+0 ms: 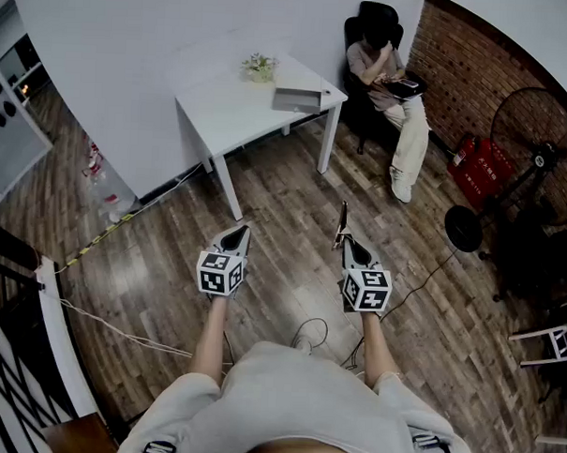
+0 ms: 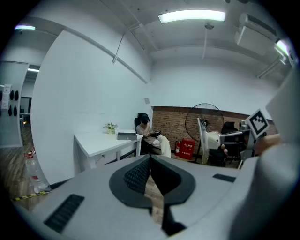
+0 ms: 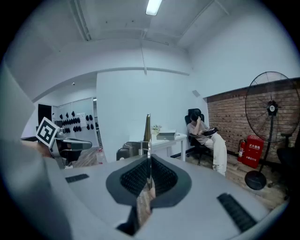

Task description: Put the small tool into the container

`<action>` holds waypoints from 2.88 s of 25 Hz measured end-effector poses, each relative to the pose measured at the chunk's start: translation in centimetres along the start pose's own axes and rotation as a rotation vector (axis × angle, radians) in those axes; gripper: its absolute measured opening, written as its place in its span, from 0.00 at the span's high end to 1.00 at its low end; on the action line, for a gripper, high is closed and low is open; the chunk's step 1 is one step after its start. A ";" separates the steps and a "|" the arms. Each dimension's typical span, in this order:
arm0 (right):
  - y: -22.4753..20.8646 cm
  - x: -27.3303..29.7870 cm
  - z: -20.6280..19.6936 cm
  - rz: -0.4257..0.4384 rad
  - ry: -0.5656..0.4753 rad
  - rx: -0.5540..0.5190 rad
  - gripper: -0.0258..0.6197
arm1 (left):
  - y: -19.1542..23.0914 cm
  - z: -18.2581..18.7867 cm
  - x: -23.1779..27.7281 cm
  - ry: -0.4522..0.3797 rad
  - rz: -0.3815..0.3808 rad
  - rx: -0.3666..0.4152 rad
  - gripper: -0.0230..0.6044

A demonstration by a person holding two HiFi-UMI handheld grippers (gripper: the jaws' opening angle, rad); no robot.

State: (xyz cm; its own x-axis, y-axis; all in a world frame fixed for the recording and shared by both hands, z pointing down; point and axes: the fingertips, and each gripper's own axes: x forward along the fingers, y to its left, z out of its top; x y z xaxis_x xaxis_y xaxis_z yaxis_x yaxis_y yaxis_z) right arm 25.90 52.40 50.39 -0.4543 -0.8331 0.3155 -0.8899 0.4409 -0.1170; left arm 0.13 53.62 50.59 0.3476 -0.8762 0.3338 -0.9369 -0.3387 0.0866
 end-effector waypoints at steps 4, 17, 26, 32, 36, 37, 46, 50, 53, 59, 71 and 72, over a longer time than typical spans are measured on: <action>-0.1 -0.2 -0.1 0.003 0.004 -0.006 0.96 | -0.2 0.1 -0.1 -0.003 0.003 0.001 0.95; -2.7 -0.7 -0.7 0.028 0.002 0.018 0.96 | -2.6 0.0 1.2 0.005 0.022 -0.003 0.95; -5.4 -0.3 -1.1 0.067 0.019 0.001 0.96 | -5.0 -0.1 3.1 0.010 0.046 -0.009 0.95; -6.4 1.3 -1.1 0.082 0.021 -0.002 0.96 | -4.8 -0.9 4.5 0.021 0.060 -0.020 0.95; -6.7 2.6 -0.8 0.089 0.026 -0.007 0.96 | -4.2 -0.4 5.7 0.018 0.065 -0.020 0.95; -6.9 3.0 -0.7 0.089 0.026 -0.008 0.96 | -4.0 -0.2 6.1 0.017 0.065 -0.019 0.95; -8.2 7.4 0.2 0.091 0.036 -0.018 0.96 | -1.8 0.5 10.2 0.016 0.060 -0.028 0.95; -8.7 10.2 0.7 0.084 0.044 -0.025 0.96 | -0.1 0.8 12.8 0.020 0.048 -0.036 0.95; -9.0 12.6 1.4 0.077 0.051 -0.025 0.96 | 1.6 1.3 14.8 0.022 0.039 -0.044 0.95; -9.4 17.5 2.9 0.055 0.063 -0.023 0.96 | 5.1 2.7 19.2 0.028 0.013 -0.055 0.95; -9.9 27.1 7.0 0.003 0.073 -0.019 0.96 | 12.7 6.9 27.1 0.029 -0.037 -0.056 0.95; -9.9 28.0 7.4 0.001 0.073 -0.019 0.96 | 13.5 7.3 27.8 0.028 -0.039 -0.056 0.95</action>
State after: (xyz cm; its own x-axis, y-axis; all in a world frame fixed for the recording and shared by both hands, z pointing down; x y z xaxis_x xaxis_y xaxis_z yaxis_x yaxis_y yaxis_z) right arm 21.70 22.22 53.40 -0.4499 -0.8066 0.3834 -0.8884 0.4482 -0.0997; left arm -2.53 22.16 54.20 0.3838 -0.8522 0.3556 -0.9234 -0.3523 0.1524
